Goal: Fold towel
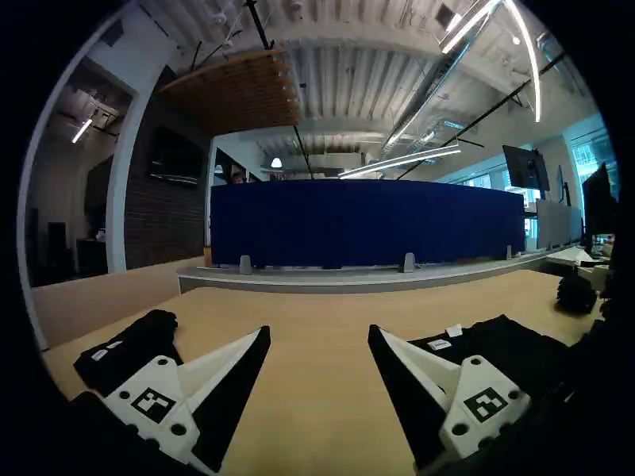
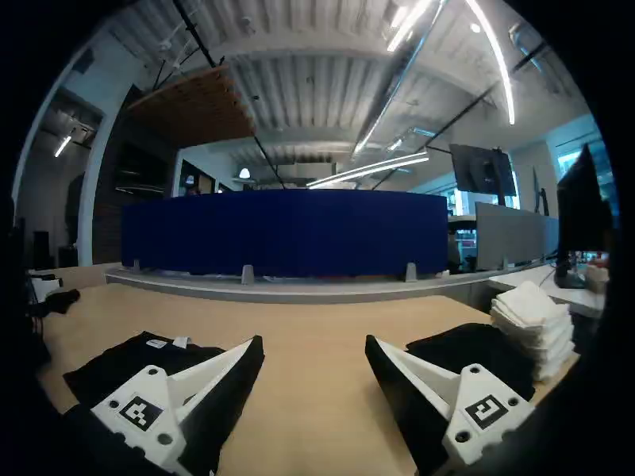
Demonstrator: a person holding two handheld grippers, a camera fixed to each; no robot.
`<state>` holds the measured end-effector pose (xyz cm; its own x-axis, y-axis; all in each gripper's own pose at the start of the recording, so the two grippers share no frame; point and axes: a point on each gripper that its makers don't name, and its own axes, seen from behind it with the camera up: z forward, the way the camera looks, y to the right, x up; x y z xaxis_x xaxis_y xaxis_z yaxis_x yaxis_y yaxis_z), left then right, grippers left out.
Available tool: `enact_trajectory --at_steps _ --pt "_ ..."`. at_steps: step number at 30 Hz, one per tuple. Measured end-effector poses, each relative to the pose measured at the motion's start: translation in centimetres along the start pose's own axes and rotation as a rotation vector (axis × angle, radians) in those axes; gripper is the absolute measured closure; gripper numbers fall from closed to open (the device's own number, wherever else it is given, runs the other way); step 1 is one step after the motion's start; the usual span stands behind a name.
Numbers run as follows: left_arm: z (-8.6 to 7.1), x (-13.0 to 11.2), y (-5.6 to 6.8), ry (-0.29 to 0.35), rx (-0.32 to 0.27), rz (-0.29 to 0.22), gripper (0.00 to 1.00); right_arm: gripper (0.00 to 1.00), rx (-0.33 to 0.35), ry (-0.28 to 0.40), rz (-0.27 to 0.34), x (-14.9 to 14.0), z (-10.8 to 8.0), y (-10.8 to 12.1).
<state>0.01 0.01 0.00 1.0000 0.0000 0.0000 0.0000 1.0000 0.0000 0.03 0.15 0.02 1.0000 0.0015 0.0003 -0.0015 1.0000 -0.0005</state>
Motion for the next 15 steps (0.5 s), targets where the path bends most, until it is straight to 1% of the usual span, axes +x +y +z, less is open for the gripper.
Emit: enact_trajectory --at_steps 3,6,9,12,15 --pt "-0.2 0.3 0.3 0.001 0.001 0.000 0.09 0.00 0.001 0.000 -0.001 0.1 0.0 -0.1" --pt "-0.3 0.4 0.3 0.000 0.000 0.000 0.09 0.00 0.007 0.002 -0.003 0.1 -0.1 -0.3" --pt "-0.5 0.5 0.3 0.001 0.005 0.002 0.09 0.00 0.001 0.002 -0.008 0.3 -0.1 0.0" --pt "-0.7 1.1 0.7 -0.002 -0.005 0.022 0.09 0.00 -0.012 0.008 -0.028 1.9 -0.1 0.2" --pt "-0.8 3.1 1.0 0.009 -0.017 0.035 0.08 0.00 -0.020 0.026 -0.052 4.1 -0.2 0.2"
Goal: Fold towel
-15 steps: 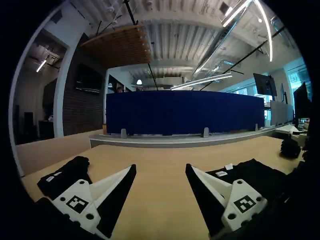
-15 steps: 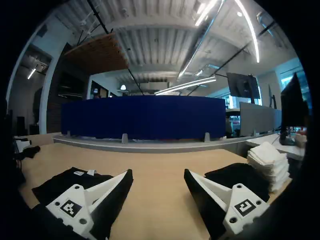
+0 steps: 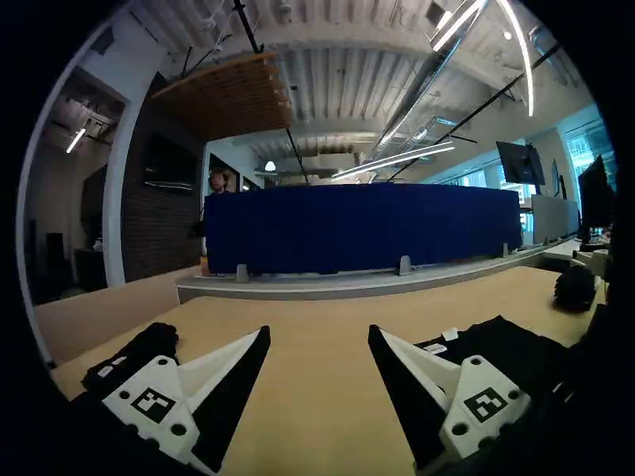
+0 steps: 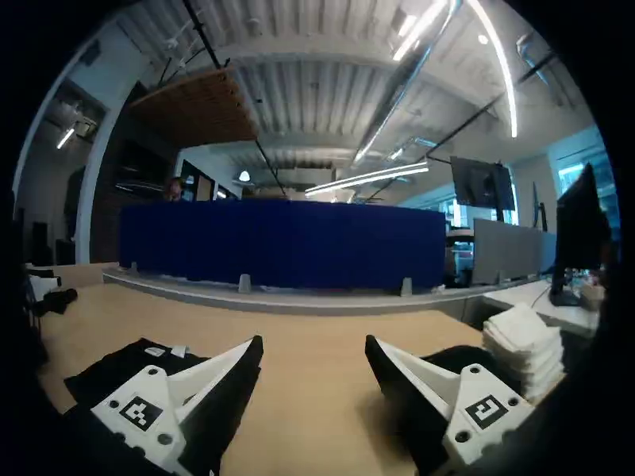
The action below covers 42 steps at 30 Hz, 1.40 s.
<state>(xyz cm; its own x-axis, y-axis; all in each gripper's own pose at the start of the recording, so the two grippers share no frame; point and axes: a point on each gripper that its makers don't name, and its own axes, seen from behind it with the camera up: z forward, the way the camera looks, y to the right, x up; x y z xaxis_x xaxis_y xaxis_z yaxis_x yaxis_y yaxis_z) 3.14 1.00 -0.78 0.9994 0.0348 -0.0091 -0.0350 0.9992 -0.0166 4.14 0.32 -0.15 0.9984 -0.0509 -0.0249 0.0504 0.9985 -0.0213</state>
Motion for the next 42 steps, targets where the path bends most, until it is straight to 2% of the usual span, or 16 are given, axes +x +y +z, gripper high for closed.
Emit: enact_trajectory --at_steps 9,12,17,21,24,30,36,42 --pt "0.1 7.6 -0.6 0.006 0.000 -0.013 0.09 0.00 -0.042 -0.017 -0.020 6.1 -0.3 1.0" --pt "0.1 10.0 0.0 -0.001 -0.023 -0.006 0.09 0.00 -0.033 -0.026 -0.009 8.2 -0.5 0.8" --pt "0.1 12.8 1.6 -0.041 -0.099 0.023 0.09 0.00 0.039 -0.083 -0.010 10.0 -0.8 -0.6" --pt "-0.1 14.1 2.8 -0.075 -0.161 0.049 0.09 0.00 0.101 -0.134 -0.025 10.7 -1.1 -1.6" --pt "-0.4 14.2 4.1 -0.116 -0.226 0.071 0.09 0.00 0.156 -0.184 -0.058 10.6 -1.6 -2.5" --pt "-1.8 12.4 7.1 -0.230 -0.371 0.134 0.09 0.00 0.309 -0.323 -0.129 9.1 -3.2 -4.9" --pt "-3.5 10.1 9.3 -0.319 -0.465 0.196 0.09 0.00 0.404 -0.440 -0.186 7.0 -4.9 -6.2" --pt "-4.5 8.2 11.0 -0.369 -0.529 0.245 0.09 0.00 0.476 -0.522 -0.231 5.0 -6.2 -7.3"
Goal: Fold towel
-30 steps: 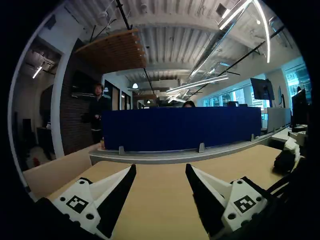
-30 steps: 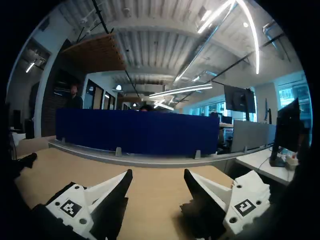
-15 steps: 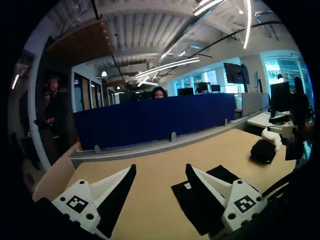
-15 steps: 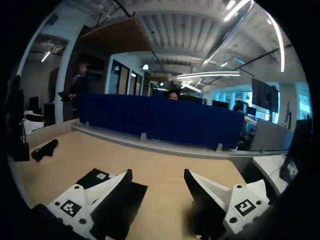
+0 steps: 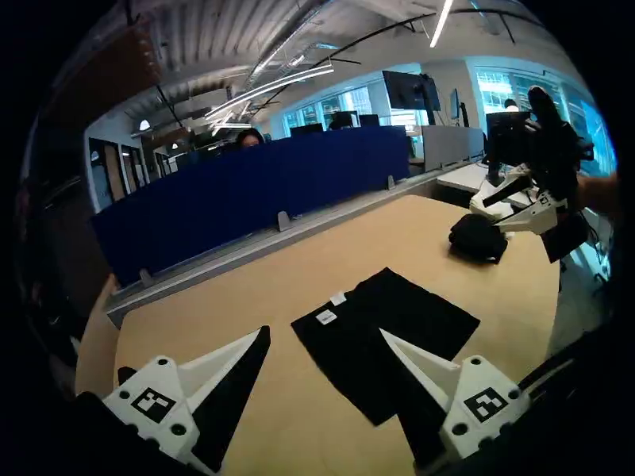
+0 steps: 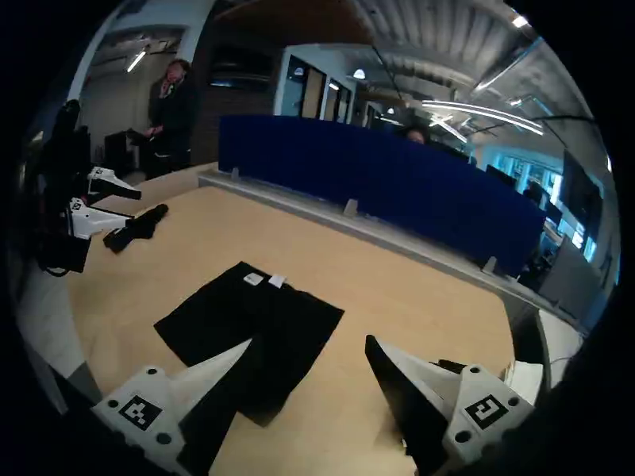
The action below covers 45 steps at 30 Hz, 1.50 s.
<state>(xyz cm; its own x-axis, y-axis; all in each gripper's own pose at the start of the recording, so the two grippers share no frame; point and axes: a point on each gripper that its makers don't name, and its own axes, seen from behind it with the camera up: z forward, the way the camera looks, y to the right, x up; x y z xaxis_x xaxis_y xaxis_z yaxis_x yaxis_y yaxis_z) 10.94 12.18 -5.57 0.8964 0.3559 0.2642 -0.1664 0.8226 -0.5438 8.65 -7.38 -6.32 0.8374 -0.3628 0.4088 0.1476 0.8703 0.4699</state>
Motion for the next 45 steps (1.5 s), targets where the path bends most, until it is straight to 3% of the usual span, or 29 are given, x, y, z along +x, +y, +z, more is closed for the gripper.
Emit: enact_trajectory --at_steps 10,30,45 --pt "1.0 -2.8 1.8 -0.058 -0.062 0.009 0.08 0.00 0.051 -0.050 -0.021 -2.4 1.2 -1.5" --pt "3.5 -12.2 6.0 -0.200 -0.164 0.033 0.08 0.00 0.086 -0.113 -0.039 -10.0 5.3 -4.0" --pt "4.8 -19.1 9.0 -0.352 -0.249 0.062 0.09 0.00 0.105 -0.194 -0.025 -14.9 6.8 -6.0"
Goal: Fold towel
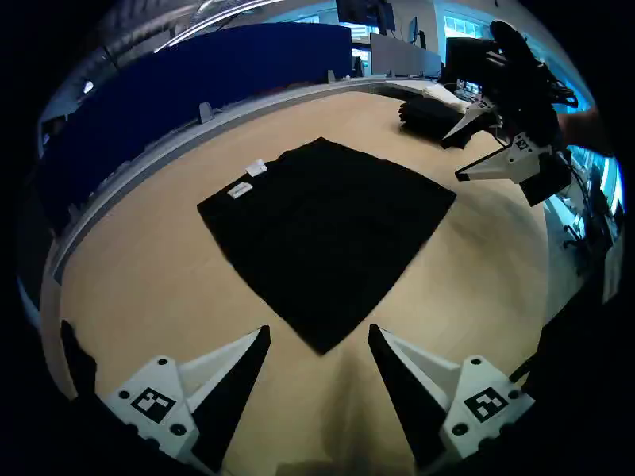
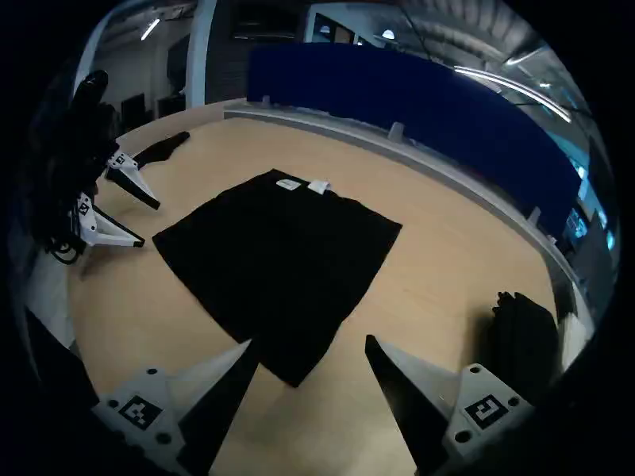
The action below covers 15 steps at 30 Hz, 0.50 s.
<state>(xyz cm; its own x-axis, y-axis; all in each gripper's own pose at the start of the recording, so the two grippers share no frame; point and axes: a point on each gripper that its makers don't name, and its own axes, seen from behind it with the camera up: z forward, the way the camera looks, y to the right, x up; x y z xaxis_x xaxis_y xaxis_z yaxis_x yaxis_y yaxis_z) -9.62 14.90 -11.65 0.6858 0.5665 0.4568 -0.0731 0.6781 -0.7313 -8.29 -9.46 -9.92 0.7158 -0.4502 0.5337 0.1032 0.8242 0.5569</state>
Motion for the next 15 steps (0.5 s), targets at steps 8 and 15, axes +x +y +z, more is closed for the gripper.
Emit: enact_trajectory --at_steps 8,15 --pt "1.2 -1.2 0.1 -0.047 -0.023 -0.008 0.09 0.00 0.003 -0.018 0.010 -0.9 0.4 -0.2" --pt "1.6 -1.7 0.4 -0.081 -0.037 -0.026 0.08 0.01 0.008 -0.044 0.020 -2.2 0.8 -0.3"
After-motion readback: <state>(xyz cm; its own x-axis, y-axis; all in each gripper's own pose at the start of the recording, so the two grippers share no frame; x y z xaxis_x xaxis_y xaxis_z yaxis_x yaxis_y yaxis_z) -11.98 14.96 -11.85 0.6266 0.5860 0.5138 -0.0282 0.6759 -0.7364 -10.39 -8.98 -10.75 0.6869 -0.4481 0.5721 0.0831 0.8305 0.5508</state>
